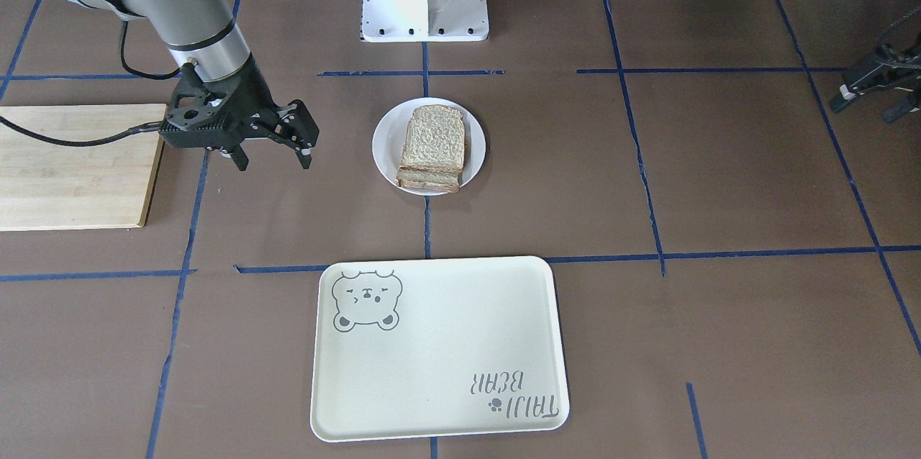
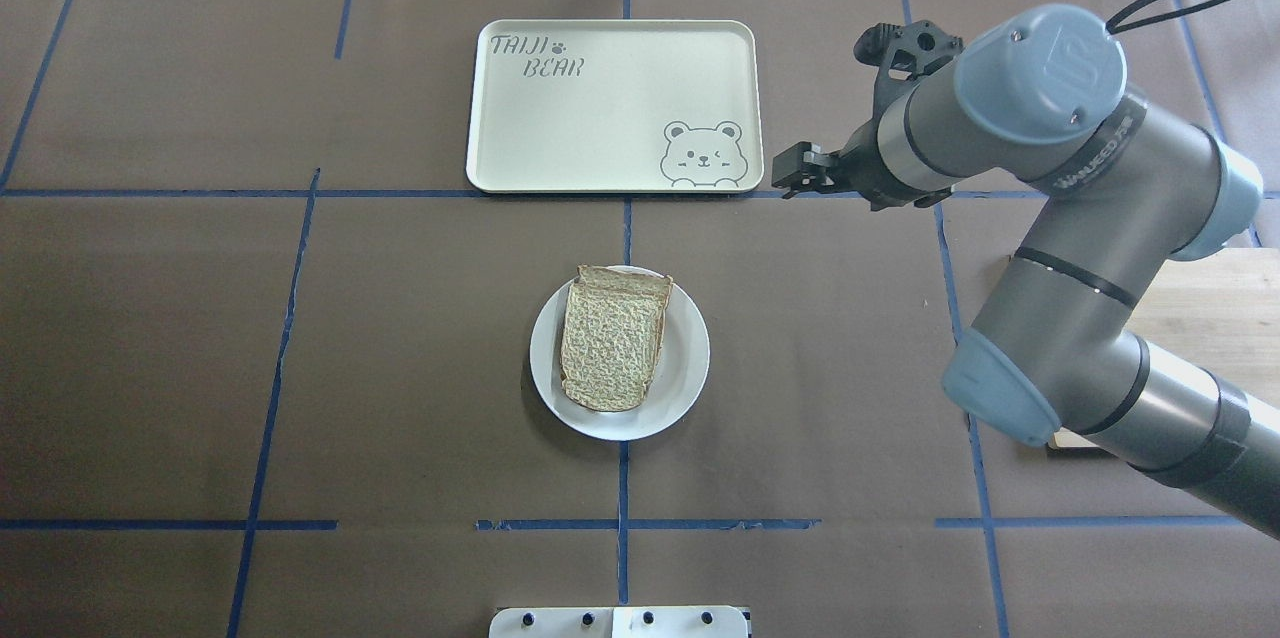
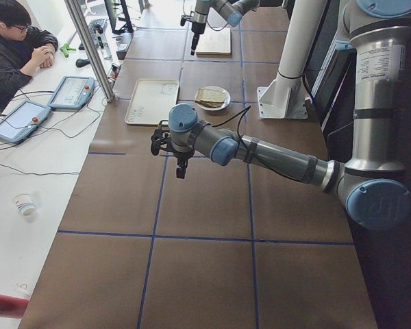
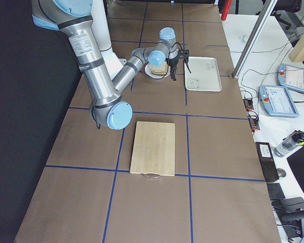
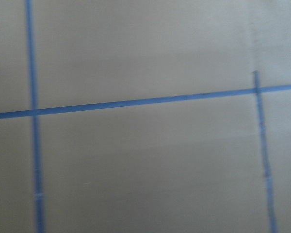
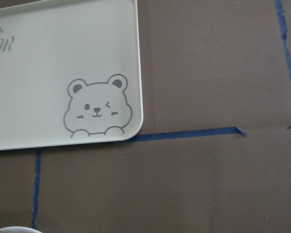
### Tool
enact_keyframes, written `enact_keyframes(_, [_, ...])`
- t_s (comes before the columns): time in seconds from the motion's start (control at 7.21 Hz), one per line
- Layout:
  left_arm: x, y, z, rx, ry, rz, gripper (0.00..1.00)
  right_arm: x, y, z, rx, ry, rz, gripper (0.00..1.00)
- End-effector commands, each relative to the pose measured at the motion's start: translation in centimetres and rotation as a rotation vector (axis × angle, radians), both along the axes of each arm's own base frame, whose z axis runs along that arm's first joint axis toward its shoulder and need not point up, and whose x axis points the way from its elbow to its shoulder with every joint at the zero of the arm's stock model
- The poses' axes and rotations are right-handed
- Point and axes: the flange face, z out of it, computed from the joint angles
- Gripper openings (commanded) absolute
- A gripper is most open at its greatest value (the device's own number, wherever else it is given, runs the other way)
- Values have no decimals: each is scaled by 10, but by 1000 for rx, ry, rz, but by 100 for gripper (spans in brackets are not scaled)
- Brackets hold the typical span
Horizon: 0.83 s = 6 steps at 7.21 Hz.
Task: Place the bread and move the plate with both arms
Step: 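Raise the right arm away from the plate while the left arm moves in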
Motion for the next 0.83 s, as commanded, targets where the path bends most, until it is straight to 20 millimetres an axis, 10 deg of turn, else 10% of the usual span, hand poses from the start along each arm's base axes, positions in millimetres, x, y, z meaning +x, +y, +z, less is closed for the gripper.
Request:
enact_keyframes(0.0, [52,6,-7,-50,151,-65,100,52,-25,31,21,138,-168,100])
enact_keyframes(0.42, [79,-1,19,-40,288,-104,100,134,-32,71,22,280,-342,100])
enact_keyframes(0.69, [159,19,-8,-98,408,-204,100,221,-33,133,25,241,-426,100])
